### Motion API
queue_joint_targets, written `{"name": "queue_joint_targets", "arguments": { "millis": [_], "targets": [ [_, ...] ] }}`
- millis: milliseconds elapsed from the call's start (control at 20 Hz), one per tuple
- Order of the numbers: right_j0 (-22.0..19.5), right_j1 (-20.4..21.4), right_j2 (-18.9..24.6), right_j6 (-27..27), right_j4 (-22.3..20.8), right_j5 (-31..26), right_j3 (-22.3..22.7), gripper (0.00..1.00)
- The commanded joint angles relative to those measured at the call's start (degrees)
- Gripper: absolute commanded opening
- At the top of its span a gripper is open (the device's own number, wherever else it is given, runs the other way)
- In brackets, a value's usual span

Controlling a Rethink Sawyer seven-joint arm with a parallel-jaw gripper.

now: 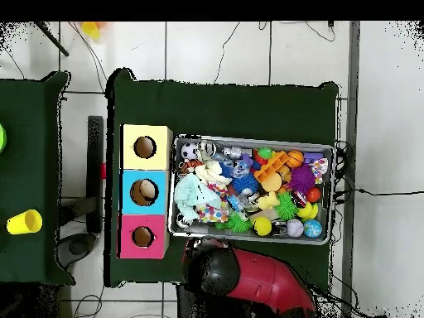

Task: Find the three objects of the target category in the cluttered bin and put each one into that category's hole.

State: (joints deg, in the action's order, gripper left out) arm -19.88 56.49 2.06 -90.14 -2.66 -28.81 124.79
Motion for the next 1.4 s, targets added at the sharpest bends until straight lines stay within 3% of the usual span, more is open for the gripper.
{"name": "queue_joint_targets", "arguments": {
  "millis": [50,200,400,650,850,1100,1400],
  "targets": [
    [-9.3,-3.4,9.1,6.4,-4.1,4.3,-3.6,1.00],
    [-15.2,-3.1,11.8,7.9,-5.4,6.5,-1.4,1.00],
    [-20.2,-4.3,11.5,5.9,-9.0,9.1,0.9,1.00],
    [-26.3,-11.2,11.6,6.1,-16.3,12.6,-3.7,1.00],
    [-26.8,-17.4,8.6,5.1,-22.3,12.7,-10.6,1.00],
    [-28.6,-22.2,9.4,3.2,-25.4,12.2,-13.5,1.00],
    [-28.5,-30.3,7.3,-1.2,-28.9,17.1,-17.9,1.00]
  ]
}}
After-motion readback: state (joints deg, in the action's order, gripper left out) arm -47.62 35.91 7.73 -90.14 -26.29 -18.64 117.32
